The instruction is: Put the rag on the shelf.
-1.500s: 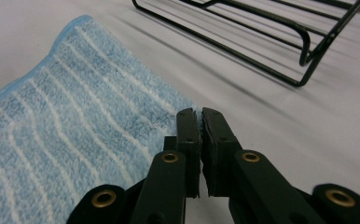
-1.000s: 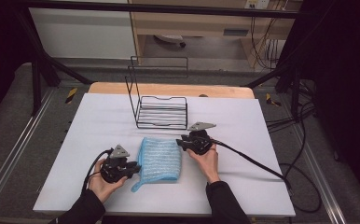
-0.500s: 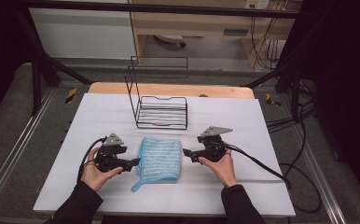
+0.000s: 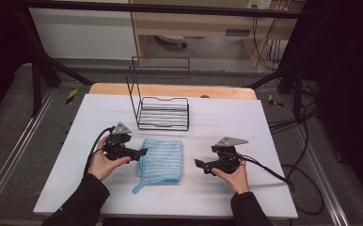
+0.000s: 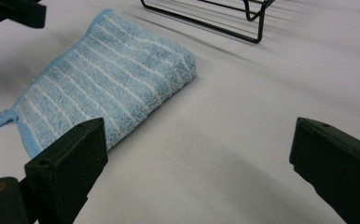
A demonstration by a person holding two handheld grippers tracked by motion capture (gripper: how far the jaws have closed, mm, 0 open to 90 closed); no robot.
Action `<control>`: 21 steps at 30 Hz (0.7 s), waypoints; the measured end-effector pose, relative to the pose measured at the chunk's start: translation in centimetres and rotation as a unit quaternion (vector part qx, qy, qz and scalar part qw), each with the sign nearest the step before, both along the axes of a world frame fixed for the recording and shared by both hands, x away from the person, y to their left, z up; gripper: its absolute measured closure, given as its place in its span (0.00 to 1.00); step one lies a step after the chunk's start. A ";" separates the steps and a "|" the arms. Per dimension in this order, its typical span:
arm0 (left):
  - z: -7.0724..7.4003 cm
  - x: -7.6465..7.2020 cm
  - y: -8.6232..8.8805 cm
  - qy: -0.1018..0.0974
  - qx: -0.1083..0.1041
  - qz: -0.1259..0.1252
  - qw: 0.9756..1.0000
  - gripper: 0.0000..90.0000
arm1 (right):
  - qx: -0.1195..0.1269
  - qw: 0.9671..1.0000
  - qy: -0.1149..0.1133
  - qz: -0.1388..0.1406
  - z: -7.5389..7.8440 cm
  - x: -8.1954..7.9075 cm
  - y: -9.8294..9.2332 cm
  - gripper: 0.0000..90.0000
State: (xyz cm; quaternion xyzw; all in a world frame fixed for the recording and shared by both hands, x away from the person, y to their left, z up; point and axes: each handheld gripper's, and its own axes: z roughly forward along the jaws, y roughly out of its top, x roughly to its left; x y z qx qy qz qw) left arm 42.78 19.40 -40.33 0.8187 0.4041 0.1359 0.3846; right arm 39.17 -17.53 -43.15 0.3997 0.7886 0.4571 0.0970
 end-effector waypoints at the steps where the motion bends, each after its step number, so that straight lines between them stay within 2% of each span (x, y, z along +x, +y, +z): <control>1: -0.1 0.4 -0.1 0.003 -0.001 0.005 1.000 0.16 | -0.001 1.000 0.002 -0.001 -0.1 0.0 0.0 0.06; 3: -0.3 1.1 -0.5 0.008 -0.005 0.014 1.000 0.19 | -0.006 1.000 0.002 0.000 -0.2 -0.1 0.0 0.06; 8: -1.6 2.5 -1.1 0.024 0.005 0.029 0.999 0.29 | -0.004 1.000 0.007 0.000 -0.4 -0.2 0.1 0.07; 11: -2.6 3.1 -1.2 0.040 0.022 0.032 0.998 0.34 | -0.008 1.000 0.007 0.000 -0.4 -0.1 0.1 0.08; 15: -3.3 3.6 -1.3 0.060 0.014 0.033 0.998 0.43 | -0.012 1.000 0.011 0.001 -0.7 -0.1 0.3 0.08; 21: -3.8 3.5 -1.6 0.068 0.004 0.022 0.997 0.58 | -0.015 1.000 0.016 0.003 -0.9 -0.1 0.4 0.09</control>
